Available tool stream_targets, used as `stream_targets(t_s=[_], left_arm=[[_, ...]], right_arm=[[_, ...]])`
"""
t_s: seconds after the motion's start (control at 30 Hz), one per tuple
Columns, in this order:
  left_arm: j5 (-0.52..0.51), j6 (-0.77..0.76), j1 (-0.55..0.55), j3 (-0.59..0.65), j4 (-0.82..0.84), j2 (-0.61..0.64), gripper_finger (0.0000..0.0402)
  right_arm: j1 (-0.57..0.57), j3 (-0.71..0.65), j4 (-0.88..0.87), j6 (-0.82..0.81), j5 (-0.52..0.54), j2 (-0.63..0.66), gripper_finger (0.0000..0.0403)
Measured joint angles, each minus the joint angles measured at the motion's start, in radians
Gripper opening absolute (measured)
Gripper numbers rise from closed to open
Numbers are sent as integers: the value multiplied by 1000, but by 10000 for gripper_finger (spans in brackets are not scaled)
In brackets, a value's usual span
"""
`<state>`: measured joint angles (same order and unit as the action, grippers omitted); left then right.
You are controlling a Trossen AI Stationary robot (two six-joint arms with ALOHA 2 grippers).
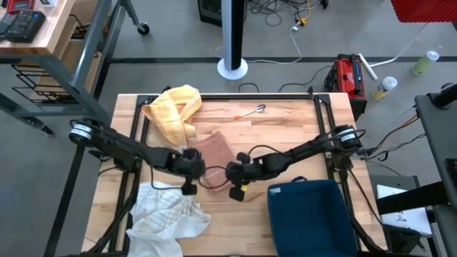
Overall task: Fold towel
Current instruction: Fold the brown towel
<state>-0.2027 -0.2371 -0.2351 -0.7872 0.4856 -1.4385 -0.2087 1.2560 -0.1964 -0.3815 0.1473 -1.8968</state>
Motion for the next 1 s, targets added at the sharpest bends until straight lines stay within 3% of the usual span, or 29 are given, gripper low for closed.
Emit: stream_targets(t_s=[0.17,0.27,0.33,0.4,0.57,0.7,0.83,1.0], left_arm=[[-196,74,24,-12,143,40,1],[-301,103,54,32,74,48,2],[-312,115,85,67,57,43,1],[-289,117,107,95,-33,40,1],[-163,96,130,136,-63,23,1],[13,86,129,140,-68,26,2],[182,83,128,125,-69,38,1],[257,72,122,93,-41,76,3]], right_arm=[[-9,5,126,-8,-18,-57,0],[-9,19,139,-28,-17,-99,0],[-7,18,128,-57,-17,-124,0],[-7,18,112,-90,-23,-153,0],[-7,22,-57,-127,-16,-138,0],[-7,24,-214,-108,-7,-102,0],[-9,24,-275,-66,10,-65,0],[-9,27,-270,-52,18,-7,0]])
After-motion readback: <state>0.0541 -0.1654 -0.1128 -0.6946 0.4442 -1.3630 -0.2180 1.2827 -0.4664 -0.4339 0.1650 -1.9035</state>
